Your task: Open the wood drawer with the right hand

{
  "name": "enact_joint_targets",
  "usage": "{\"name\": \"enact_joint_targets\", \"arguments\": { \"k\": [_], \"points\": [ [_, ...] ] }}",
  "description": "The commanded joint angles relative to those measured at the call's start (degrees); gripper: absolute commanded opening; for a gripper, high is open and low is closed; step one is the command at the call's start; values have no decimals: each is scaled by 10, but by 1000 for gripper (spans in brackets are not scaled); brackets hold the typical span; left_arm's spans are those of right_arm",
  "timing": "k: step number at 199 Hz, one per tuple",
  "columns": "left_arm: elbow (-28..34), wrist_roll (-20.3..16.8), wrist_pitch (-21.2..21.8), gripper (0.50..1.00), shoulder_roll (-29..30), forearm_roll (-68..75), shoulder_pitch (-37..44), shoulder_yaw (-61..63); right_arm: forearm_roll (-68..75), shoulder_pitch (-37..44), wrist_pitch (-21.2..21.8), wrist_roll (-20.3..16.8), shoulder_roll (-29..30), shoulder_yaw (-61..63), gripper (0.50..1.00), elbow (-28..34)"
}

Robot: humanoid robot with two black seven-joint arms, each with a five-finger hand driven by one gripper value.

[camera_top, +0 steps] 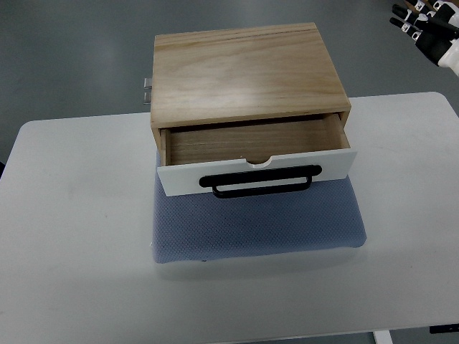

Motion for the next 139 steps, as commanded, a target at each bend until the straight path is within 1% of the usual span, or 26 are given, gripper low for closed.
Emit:
{"name": "enact_joint_targets", "arguments": {
  "k": [1,11,20,34,46,69,82,100,117,139],
  "points": [
    [0,0,0,1000,0,0,0,0,13,-16,-34,-21,37,25,942,-25],
    [0,0,0,1000,0,0,0,0,32,-30,-56,-31,41,44,942,-25],
    [0,0,0,1000,0,0,0,0,42,-37,-67,-38,43,54,942,-25],
    [0,0,0,1000,0,0,0,0,56,-43,-70,-50,56,57,942,-25],
    [0,0,0,1000,0,0,0,0,72,-46,-66,-58,63,57,942,-24],
    [0,0,0,1000,0,0,0,0,123,-61,-59,-60,67,58,944,-22],
    [0,0,0,1000,0,0,0,0,176,-65,-36,-62,70,57,944,-16],
    [0,0,0,1000,0,0,0,0,210,-68,-9,-65,71,49,944,-13],
    [0,0,0,1000,0,0,0,0,213,-78,-4,-76,77,49,944,-12],
    [0,0,0,1000,0,0,0,0,211,-83,-6,-76,82,36,944,-10]
  ]
}}
